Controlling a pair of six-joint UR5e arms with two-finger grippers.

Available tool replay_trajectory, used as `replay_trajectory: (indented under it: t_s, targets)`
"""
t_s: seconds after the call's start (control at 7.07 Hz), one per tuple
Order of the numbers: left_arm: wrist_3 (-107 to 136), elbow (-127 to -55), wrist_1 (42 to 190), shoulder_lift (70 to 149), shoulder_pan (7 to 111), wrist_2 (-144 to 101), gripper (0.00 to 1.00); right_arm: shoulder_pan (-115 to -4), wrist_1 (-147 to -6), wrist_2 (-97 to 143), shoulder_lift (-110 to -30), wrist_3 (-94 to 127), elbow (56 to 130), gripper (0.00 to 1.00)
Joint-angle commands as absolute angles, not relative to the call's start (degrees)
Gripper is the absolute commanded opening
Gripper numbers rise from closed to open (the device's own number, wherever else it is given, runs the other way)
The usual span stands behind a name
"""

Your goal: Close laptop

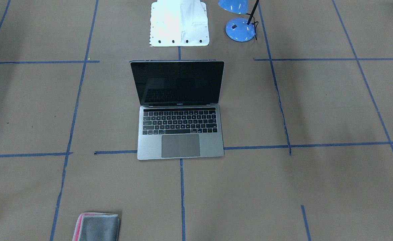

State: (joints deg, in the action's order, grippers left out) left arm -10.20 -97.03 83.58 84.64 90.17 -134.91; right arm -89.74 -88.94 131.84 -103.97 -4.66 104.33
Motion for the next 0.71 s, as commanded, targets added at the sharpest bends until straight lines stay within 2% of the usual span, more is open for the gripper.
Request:
replay_trajectory:
  t_s: [0.0,0.57]
  targets:
    - [-10.46,-97.03,83.67,84.46,90.18,-134.83,1.00,-89.74,-88.95,131.84,-103.97,-4.66,104.33,1.00]
    - [-10.02,-98.43,84.02,85.68,90.09,-135.17,1.00,-89.47,-86.07,132.10,-103.71,-4.57,104.85,1.00]
